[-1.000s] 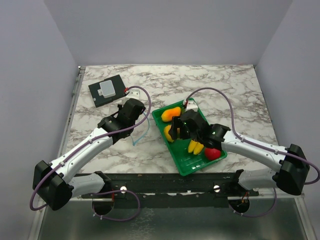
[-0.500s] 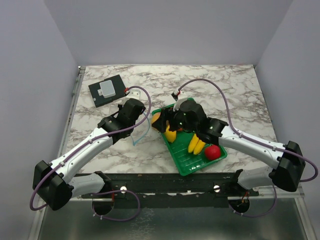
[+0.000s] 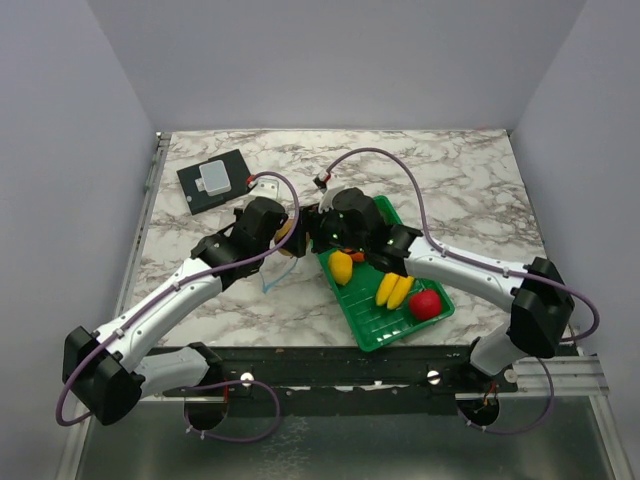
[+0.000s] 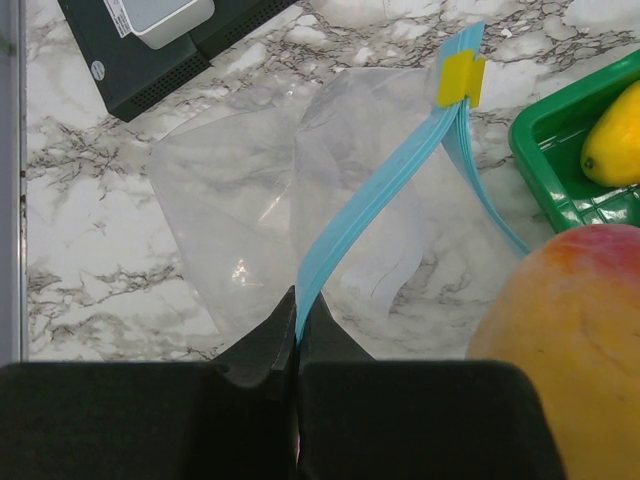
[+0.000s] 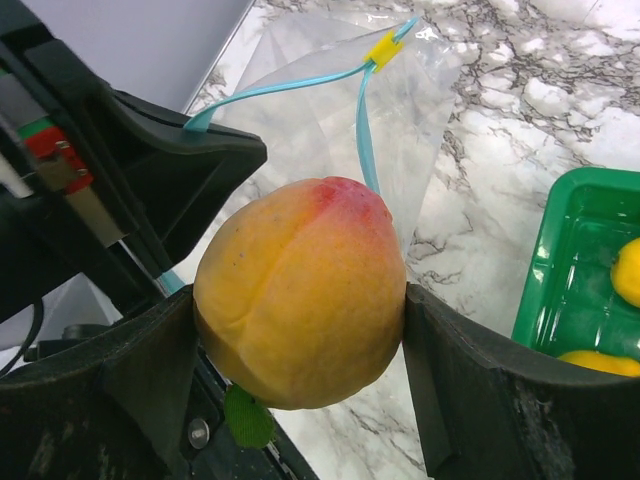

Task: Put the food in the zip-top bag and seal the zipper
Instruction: Place the fake fruit in the zipper food storage bag.

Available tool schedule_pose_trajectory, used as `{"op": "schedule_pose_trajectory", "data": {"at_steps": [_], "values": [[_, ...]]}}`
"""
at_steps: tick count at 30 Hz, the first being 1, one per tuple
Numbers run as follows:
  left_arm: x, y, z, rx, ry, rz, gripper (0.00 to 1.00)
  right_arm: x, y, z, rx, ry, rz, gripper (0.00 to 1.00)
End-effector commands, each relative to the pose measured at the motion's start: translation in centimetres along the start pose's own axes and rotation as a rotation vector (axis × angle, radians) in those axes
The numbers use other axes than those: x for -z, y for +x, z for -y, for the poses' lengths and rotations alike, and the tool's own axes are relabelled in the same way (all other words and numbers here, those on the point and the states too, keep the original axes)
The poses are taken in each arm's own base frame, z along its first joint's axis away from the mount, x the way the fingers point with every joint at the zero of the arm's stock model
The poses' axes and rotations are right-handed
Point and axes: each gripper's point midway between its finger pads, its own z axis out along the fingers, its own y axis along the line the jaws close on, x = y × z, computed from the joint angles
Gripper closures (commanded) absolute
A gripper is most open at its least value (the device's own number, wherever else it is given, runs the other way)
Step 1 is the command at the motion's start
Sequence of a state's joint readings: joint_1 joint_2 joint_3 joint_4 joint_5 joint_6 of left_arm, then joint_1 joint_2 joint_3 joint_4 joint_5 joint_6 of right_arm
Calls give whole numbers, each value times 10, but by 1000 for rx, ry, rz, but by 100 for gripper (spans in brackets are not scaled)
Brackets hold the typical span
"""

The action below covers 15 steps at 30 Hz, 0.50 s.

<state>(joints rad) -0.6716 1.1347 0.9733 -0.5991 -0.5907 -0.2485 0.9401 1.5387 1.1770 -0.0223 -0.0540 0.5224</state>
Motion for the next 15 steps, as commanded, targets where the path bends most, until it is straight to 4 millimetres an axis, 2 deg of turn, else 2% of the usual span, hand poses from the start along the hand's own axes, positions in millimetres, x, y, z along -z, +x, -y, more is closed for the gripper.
{"op": "schedule_pose_trajectory", "data": {"at_steps": [1,9,12,15], "values": [[6,-6,3,20,35,32,100,-13,-6,-16,-1,-65,10,54],[8,-9,6,28,57,41,100,-32,9,-9,-13,-33,-26,53],[8,-9,7,30,65,44,100,-37,13,-3,-21,-9,-30,48],[9,-9,7,29,68,46,100,-40,15,-2,-25,0,-36,37]]}}
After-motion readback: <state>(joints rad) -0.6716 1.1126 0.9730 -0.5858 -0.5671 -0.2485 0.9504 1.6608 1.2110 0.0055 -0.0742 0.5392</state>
